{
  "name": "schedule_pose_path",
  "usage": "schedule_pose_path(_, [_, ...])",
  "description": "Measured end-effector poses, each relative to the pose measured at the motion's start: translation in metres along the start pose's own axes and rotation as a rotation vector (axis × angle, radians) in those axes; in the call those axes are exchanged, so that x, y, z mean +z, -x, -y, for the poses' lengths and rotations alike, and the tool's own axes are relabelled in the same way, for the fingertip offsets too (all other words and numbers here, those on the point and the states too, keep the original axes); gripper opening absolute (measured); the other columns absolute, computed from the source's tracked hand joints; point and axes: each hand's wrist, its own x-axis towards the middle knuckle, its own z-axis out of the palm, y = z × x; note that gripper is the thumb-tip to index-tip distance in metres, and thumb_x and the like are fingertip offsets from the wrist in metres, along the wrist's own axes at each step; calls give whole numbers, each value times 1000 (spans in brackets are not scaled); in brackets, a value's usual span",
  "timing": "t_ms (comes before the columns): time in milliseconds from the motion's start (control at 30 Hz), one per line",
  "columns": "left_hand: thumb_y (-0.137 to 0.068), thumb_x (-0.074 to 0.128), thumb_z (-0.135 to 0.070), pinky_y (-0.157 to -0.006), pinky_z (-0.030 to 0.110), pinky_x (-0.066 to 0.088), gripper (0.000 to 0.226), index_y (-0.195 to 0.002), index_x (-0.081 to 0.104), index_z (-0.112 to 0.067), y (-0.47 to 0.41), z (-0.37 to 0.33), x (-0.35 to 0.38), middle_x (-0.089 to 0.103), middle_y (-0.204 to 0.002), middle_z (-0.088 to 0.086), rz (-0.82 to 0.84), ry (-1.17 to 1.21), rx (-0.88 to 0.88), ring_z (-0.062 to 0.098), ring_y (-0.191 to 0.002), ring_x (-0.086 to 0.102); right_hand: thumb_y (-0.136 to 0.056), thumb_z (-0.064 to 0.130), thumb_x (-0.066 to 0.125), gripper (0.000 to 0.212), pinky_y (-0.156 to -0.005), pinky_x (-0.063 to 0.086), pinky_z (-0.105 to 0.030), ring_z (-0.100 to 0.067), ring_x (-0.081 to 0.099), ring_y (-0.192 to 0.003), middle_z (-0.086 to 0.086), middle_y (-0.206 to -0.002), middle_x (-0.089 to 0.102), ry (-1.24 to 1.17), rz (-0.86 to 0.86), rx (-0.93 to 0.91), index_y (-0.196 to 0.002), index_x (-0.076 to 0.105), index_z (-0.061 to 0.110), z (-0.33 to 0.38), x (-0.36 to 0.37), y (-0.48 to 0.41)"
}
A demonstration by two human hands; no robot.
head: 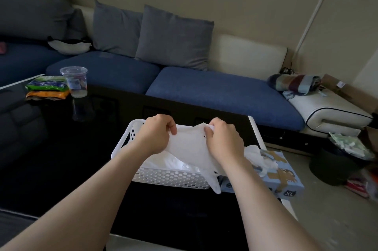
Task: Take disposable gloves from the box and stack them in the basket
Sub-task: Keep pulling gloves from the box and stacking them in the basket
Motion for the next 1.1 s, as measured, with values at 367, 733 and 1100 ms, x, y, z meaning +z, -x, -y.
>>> schedule_pose_path(367, [-92,46,11,-49,20,46,38,-99,65,-21,-4,31,-16,51,-97,-2,80,-180,-223,14,-67,60,-108,48,55,27,-64,40,-32,-19,57,-82,1,-98,64,126,72,-95,-108,61,22,25,25,-15])
schedule_pose_path(733, [-95,65,-4,-76,35,47,36,-126,62,-21,0,18,-19,46,-128,6,112,-699,-64,26,-110,52,-94,19,69,30,-88,54,-36,-16,57,-102,6,-114,53,-27,133,-346,-121,66,30,40,14,-18])
schedule_pose_path(1100, [-89,61,-75,-121,62,30,83,-157,18,-56,-4,26,-2,7,-173,7,644,-567,-85,44,-155,19,-90,38,82,79,-103,51,-46,-28,54,-129,-2,-150,49,236,846,-153,-156,39,28,36,3,-5])
